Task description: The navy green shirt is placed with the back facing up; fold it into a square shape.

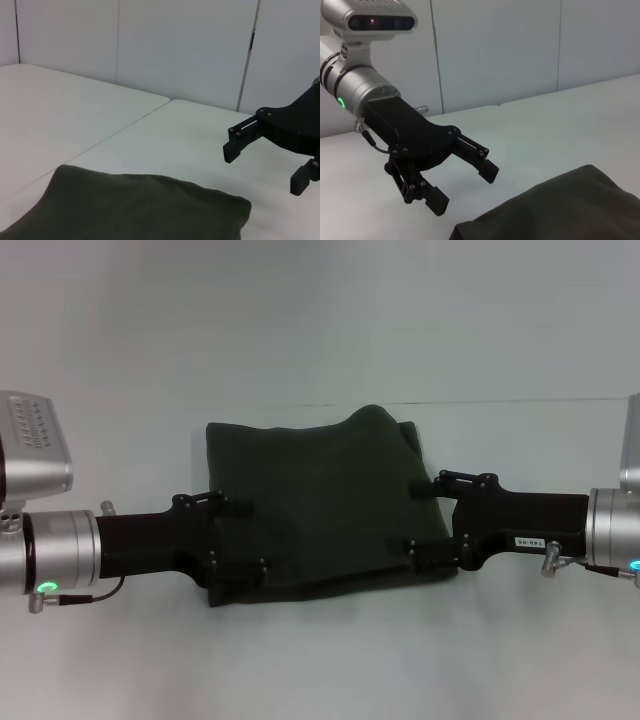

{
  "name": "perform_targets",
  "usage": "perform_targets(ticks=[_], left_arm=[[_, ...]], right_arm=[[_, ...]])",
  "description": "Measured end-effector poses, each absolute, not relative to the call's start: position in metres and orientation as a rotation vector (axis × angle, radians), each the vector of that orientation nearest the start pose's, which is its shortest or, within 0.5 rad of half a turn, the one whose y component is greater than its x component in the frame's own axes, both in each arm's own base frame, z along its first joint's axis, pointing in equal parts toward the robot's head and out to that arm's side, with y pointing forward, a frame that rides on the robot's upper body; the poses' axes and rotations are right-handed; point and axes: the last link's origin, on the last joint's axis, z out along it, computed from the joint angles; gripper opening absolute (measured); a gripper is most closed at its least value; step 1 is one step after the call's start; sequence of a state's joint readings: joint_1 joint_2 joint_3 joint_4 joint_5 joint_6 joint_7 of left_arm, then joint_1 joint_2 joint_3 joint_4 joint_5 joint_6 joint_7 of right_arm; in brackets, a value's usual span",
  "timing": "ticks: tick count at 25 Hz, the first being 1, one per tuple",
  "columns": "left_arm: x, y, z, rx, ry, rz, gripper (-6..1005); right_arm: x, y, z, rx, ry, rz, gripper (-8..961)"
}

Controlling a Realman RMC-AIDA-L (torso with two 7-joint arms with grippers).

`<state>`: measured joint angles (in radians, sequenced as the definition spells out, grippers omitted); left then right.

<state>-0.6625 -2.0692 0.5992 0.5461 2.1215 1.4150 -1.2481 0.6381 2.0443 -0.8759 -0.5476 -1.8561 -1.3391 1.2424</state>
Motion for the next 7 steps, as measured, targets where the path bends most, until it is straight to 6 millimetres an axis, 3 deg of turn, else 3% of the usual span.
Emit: perform_targets(ticks=[7], left_arm=[[-0.2522,0.3646,-0.0140,-2.717,-0.460,-0.551,934]], right_arm=[[0.2362,0.3712,-0.0192,-2.716,0.381,0.590,906]])
